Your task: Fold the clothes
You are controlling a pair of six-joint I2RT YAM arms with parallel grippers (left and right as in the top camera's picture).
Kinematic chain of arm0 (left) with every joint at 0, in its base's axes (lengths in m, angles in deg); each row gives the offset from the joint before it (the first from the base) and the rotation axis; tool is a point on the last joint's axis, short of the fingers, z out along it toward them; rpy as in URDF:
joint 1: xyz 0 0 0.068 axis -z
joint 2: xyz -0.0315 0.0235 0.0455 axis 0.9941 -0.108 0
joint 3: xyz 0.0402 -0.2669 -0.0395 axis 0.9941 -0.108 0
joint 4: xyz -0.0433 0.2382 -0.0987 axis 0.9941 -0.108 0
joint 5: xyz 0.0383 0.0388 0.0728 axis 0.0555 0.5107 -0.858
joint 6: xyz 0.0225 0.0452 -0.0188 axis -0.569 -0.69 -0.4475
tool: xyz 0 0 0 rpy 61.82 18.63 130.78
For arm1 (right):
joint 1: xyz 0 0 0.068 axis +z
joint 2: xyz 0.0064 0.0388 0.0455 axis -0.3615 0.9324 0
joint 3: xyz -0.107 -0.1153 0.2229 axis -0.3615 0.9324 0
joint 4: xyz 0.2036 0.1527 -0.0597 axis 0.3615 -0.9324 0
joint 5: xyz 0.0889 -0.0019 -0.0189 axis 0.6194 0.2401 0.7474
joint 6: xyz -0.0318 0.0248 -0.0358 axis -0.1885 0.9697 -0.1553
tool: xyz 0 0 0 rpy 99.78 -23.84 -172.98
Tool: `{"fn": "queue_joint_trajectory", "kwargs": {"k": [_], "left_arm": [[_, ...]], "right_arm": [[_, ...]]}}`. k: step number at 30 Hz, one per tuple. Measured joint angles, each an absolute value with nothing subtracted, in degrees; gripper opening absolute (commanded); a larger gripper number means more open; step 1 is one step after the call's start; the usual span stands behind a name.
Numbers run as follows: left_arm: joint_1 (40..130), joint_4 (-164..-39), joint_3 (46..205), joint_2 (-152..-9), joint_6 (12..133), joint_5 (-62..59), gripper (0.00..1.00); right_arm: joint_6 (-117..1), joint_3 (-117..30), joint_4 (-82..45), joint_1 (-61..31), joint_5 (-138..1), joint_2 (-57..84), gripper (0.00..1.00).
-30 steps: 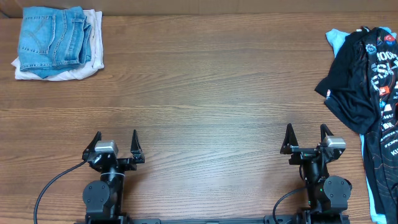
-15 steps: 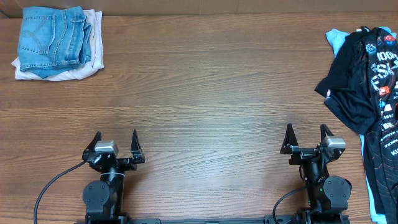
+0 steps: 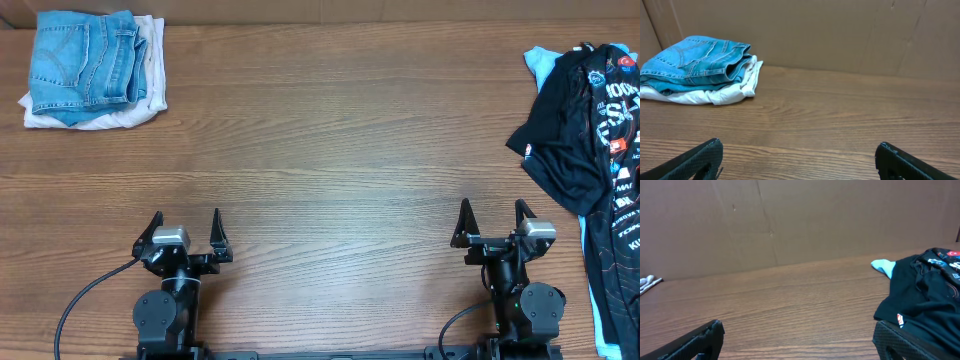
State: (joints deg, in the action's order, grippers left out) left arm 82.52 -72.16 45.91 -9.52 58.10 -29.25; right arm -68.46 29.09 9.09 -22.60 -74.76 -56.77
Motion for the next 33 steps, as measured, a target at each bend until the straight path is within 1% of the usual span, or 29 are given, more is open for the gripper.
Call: {"fn": "queue_joint_trajectory", "kwargs": {"k": [9, 14, 23, 29, 33], "left_arm": [[82.52, -72.16, 45.93, -9.52, 58.12, -29.25, 1.0], [82.52, -72.16, 45.93, -9.52, 58.1, -29.25, 1.0], [82.52, -72.16, 45.93, -9.52, 58.1, -29.25, 1.0], [82.52, -72.18, 45.91, -9.52, 58.1, -29.25, 1.0], [82.52, -72.16, 45.91, -9.52, 58.12, -29.25, 1.0]], "right_arm": [[-68.5, 29.09, 10.07, -22.6, -74.79, -56.77, 1.0], [-68.43, 29.09, 22.55, -22.6, -71.49, -56.83, 1.0], [-67.27, 29.09, 29.07, -22.6, -66.13, -56.88, 1.0], [-67.21, 29.09, 39.73, -22.6, -62.85, -56.9, 1.0], [-69.42, 28.26, 40.15, -22.6, -63.77, -56.18, 1.0]]}}
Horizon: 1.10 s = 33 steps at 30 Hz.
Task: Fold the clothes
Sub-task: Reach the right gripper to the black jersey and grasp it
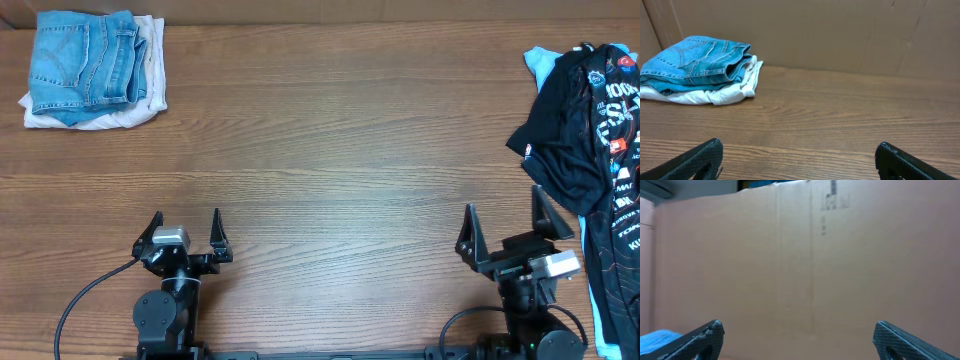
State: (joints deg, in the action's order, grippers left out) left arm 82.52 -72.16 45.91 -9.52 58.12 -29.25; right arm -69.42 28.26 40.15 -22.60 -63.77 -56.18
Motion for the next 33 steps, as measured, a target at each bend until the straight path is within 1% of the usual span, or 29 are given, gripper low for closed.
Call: {"fn": "queue_joint_trajectory", "kwargs": {"k": [4, 7, 9, 12, 15, 18, 21, 23, 26, 33], "left_arm": [[82.52, -72.2, 45.93, -9.52, 58.1, -29.25, 1.0], [82.52, -72.16, 45.91, -9.48, 58.1, -29.25, 1.0], [82.52, -72.2, 45.91, -9.41, 58.12, -29.25, 1.0], [82.52, -72.14, 45.91, -9.37, 58.1, -29.25, 1.0], [82.52, -72.18, 45.91, -9.37, 58.1, -29.25, 1.0], [82.52, -72.23, 45.91, -9.37, 58.12, -29.25, 1.0], [82.52, -72.16, 45.91, -9.37, 58.1, -29.25, 1.0], [82.52, -72.2, 45.91, -9.37, 58.12, -29.25, 1.0], [82.52, -72.2, 45.91, -9.37, 58.1, -29.25, 1.0], [82.52, -72.18, 45.91, -9.37, 58.1, -29.25, 1.0]], "right_arm": [[-73.81, 20.89, 40.11, -22.6, -66.68, -48.83, 1.0], [-77.7, 10.71, 38.18, -22.62, -68.03, -38.01, 1.0], [-79.54, 2.05, 34.36, -22.62, -69.37, -28.05, 1.0], [-81.46, -9.53, 26.01, -23.1, -71.9, -14.14, 1.0], [-82.6, -22.17, 14.4, -25.64, -73.85, -0.31, 1.0], [-83.3, -36.68, 0.5, -30.21, -74.94, 13.48, 1.0], [-83.69, -49.82, -10.06, -35.19, -75.49, 25.53, 0.99], [-83.89, -56.44, -14.67, -37.9, -75.92, 32.39, 1.0], [-83.89, -60.31, -16.74, -40.48, -76.16, 38.92, 1.0], [-83.82, -60.53, -16.46, -42.69, -77.67, 49.68, 1.0]]}}
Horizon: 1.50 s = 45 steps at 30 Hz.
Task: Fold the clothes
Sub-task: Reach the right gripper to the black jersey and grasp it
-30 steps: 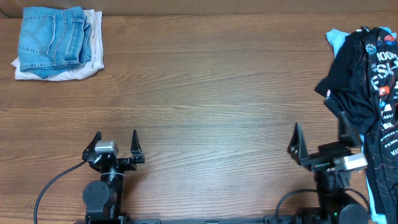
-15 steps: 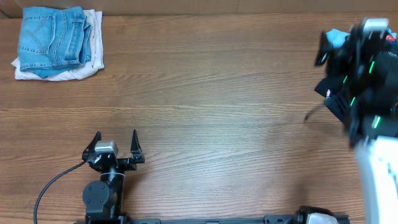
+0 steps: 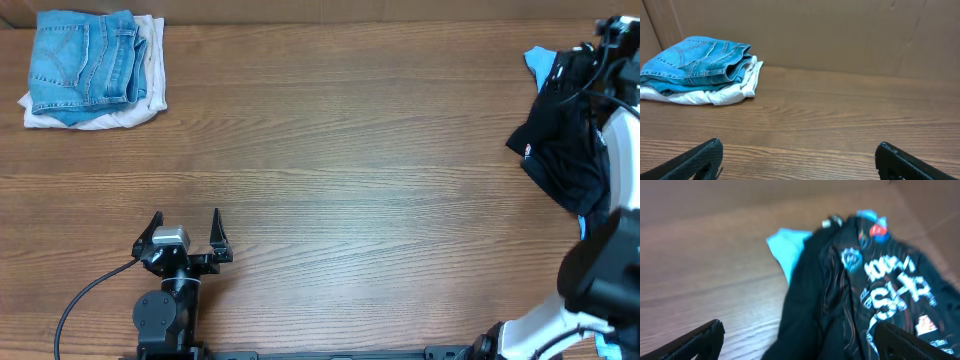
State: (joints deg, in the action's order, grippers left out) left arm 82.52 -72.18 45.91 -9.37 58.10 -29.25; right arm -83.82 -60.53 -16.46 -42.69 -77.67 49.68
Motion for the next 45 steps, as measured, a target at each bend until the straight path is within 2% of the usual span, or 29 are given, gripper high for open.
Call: {"fn": "queue_joint_trajectory", "kwargs": {"k": [15, 20, 30, 31, 35, 36, 39, 40, 45], "left_arm": [[82.52, -72.18, 45.91, -9.37, 58.12, -29.25, 1.0], [82.52, -72.18, 45.91, -9.37, 58.12, -29.25, 1.0], [82.52, -72.2, 45.91, -9.37, 58.1, -29.25, 1.0], [82.52, -72.18, 45.91, -9.37, 58.1, -29.25, 1.0], [82.52, -72.18, 45.91, -9.37, 58.12, -29.25, 1.0], [82.52, -72.18, 45.91, -9.37, 58.12, -29.25, 1.0], [82.52, -72.18, 45.91, -9.37, 58.1, -29.25, 1.0], [82.52, -72.18, 45.91, -9.37, 58.1, -29.25, 1.0], [82.52, -72.18, 45.91, -9.37, 58.12, -29.25, 1.0]], "right_arm": [[-82.31, -60.61, -13.68, -45.9, -80.99, 64.82, 1.0], [-82.05, -60.63, -13.16, -45.9, -81.23, 66.62, 0.76], [-81.94, -60.7, -12.44, -45.9, -81.89, 67.93, 0.68], [-81.98, -60.83, -12.44, -45.92, -81.89, 68.34, 0.64], [-81.57, -60.92, -12.37, -45.96, -82.48, 70.11, 0.34], [-82.09, -60.92, -12.35, -45.96, -82.68, 70.27, 0.31], [-81.81, -60.92, -12.18, -45.96, -83.24, 70.49, 0.14], [-81.53, -60.94, -12.0, -45.96, -83.35, 70.49, 0.11], [-79.84, -60.98, -10.8, -45.96, -83.83, 70.49, 0.08]]}}
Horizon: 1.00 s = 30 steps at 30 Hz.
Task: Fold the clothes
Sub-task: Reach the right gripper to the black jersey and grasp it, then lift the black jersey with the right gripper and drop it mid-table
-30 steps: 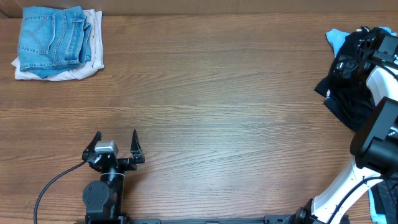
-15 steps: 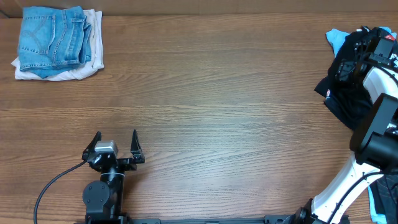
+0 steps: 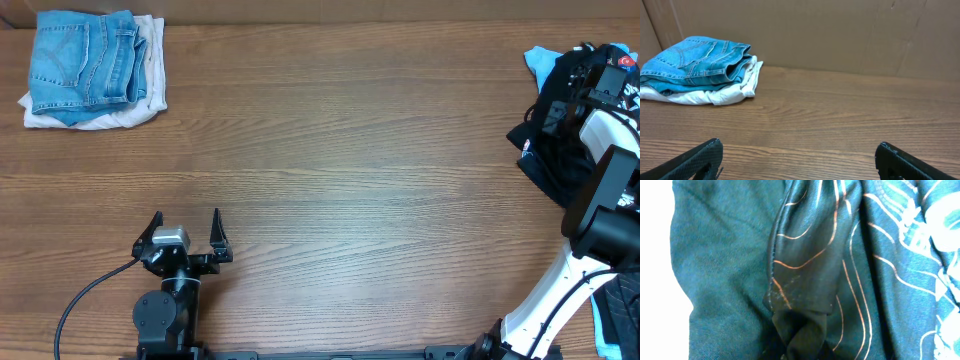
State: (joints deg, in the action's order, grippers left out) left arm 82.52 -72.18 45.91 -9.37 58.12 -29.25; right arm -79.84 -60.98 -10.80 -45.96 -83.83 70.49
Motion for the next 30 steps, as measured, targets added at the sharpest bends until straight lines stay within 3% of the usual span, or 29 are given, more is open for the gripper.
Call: {"fn": "queue_joint_trajectory", "kwargs": {"k": [4, 23, 30], "left_arm": [[82.52, -72.18, 45.91, -9.37, 58.1, -29.25, 1.0], [82.52, -72.18, 45.91, -9.37, 58.1, -29.25, 1.0], [82.52, -72.18, 45.91, -9.37, 58.12, -29.25, 1.0]], "right_arm": [[-77.29, -60.98, -9.73, -45.96, -83.97, 69.81, 0.04], [-71.58, -60.98, -10.34, -46.64, -78.37, 57.06, 0.04], [-70.95, -60.98, -10.54, -46.16, -77.34, 49.87, 0.12]]}}
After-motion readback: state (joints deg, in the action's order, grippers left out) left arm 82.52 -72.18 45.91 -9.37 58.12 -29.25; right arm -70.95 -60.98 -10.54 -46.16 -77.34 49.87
